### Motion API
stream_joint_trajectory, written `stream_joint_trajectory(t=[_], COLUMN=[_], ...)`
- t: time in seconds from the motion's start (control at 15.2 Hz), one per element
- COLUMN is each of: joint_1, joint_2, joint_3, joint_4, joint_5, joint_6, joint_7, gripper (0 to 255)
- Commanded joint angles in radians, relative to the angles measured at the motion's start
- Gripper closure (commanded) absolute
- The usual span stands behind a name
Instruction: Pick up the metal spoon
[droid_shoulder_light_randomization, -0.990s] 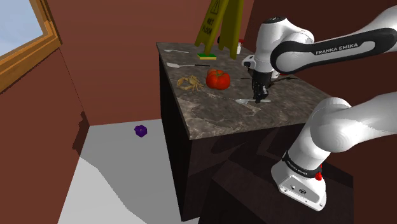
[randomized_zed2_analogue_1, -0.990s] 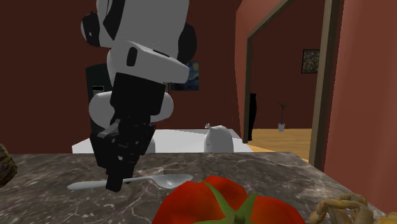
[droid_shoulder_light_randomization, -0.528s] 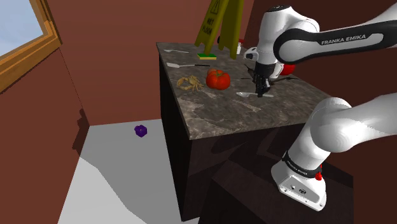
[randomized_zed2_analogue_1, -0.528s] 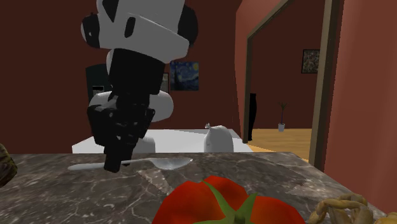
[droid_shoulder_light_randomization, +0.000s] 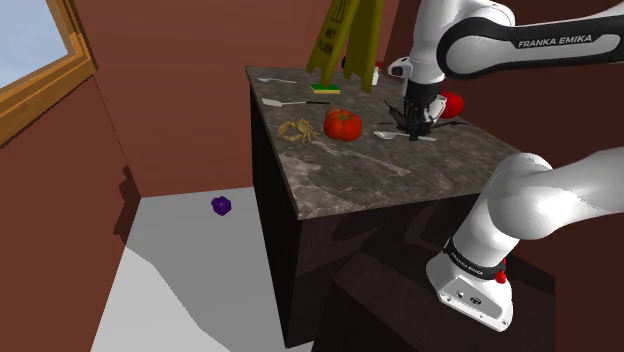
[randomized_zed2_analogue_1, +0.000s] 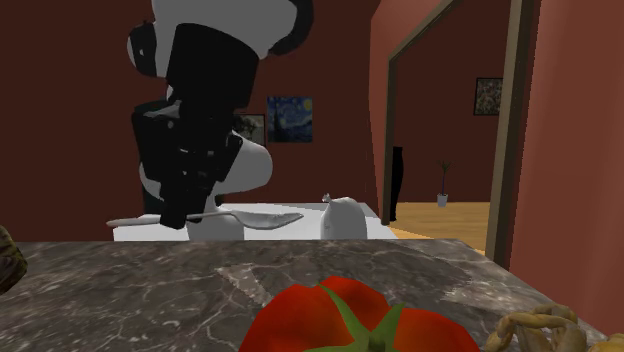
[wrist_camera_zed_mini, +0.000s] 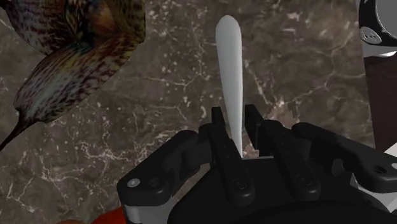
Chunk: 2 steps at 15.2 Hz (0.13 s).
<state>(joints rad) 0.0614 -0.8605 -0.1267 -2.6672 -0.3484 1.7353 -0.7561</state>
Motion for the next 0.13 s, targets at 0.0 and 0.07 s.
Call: stream_joint_trajectory(t=[0.0, 0.07], joint_1=[0.001, 0.001], joint_2=[-0.002, -0.002], joint_3=[0.003, 0.003], joint_4=[0.015, 0.015], joint_5=[0.003, 0.003], joint_6=[-0.017, -0.017], joint_7=[-0.004, -0.004], gripper=[255, 255])
